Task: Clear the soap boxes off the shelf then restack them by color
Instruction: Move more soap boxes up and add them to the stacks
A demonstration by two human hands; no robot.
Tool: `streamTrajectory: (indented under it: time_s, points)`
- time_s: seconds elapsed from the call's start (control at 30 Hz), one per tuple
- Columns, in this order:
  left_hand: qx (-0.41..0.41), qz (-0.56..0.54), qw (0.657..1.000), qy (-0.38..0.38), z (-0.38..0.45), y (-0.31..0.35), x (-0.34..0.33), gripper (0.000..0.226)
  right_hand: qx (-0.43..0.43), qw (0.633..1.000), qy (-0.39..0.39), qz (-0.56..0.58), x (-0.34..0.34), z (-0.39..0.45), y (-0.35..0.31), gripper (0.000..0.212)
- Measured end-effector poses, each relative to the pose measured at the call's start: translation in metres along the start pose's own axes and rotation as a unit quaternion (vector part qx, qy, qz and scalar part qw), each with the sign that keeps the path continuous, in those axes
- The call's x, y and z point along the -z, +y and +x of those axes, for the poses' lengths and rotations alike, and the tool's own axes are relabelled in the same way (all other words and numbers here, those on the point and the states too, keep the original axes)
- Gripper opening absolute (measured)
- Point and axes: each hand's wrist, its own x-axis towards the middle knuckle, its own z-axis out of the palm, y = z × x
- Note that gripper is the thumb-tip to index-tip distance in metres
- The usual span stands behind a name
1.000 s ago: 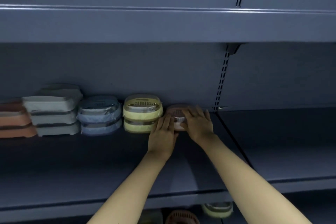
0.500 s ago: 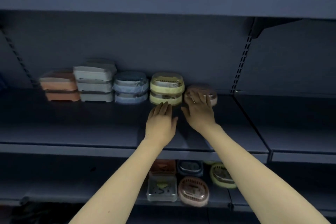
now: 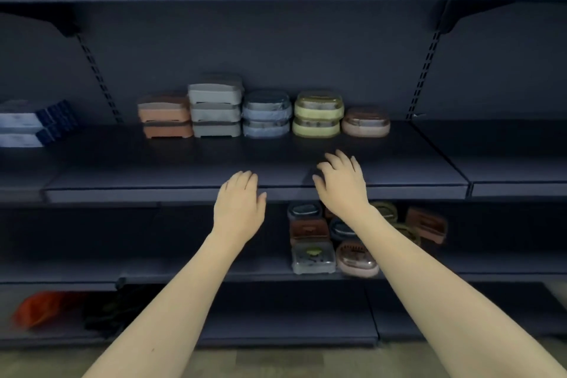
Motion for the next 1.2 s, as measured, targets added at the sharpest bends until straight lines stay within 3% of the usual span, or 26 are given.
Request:
streamTrajectory:
  time_s: [0.17,0.3,0.57,0.73,0.97,1.2]
  points:
    - [0.019,-0.001,1.000,-0.020,-0.046,-0.027,0.024,0.044,-0.013,1.000,-0.007,0.007,0.008,-0.044,-0.035,0.036]
    - [-0.005,-0.040,0.999,0.014,-0.074,-0.030,0.030,0.030,0.002,1.000,0.000,-0.004,0.006,-0.076,-0.050,0.035]
    - [-0.030,-0.072,0.996,-0.054,-0.096,0.000,0.008,0.037,-0.011,0.999,-0.023,-0.019,-0.010,-0.125,-0.041,0.040]
    - [-0.040,-0.082,0.990,-0.105,-0.096,0.031,-0.021,0.046,-0.024,0.997,-0.074,-0.018,-0.027,-0.143,-0.010,0.052]
    - [-0.031,-0.057,0.974,-0.215,-0.082,0.077,-0.083,0.061,-0.040,0.991,-0.131,0.001,-0.052,-0.154,0.065,0.054]
    - [-0.006,-0.025,0.966,-0.256,-0.064,0.112,-0.169,0.068,-0.007,0.976,-0.216,0.008,-0.105,-0.147,0.141,0.059]
